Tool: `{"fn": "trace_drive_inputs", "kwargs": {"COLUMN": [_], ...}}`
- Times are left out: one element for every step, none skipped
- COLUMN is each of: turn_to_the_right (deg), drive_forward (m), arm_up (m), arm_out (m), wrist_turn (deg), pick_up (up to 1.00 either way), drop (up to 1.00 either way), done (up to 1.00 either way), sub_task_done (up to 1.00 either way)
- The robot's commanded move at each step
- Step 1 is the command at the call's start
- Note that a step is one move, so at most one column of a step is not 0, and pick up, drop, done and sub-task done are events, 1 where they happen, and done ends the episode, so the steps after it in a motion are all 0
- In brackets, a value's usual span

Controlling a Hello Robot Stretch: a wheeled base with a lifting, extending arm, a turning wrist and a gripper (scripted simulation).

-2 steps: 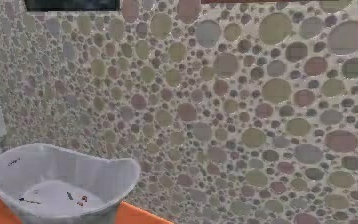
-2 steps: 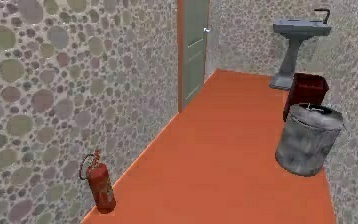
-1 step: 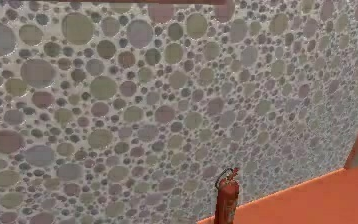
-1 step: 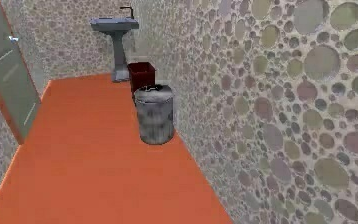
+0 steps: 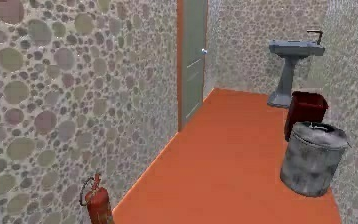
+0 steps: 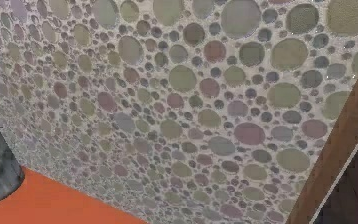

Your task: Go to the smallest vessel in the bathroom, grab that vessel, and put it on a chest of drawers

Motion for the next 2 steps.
{"fn": "trace_drive_inputs", "kwargs": {"turn_to_the_right": [21.0,0.0], "drive_forward": [0.00,0.15], "arm_up": [0.00,0.00], "arm_out": [0.00,0.00], "wrist_turn": [0.0,0.0], "pick_up": [0.00,0.00], "drop": [0.00,0.00], "done": [0.00,0.00], "sub_task_done": [0.00,0.00]}}
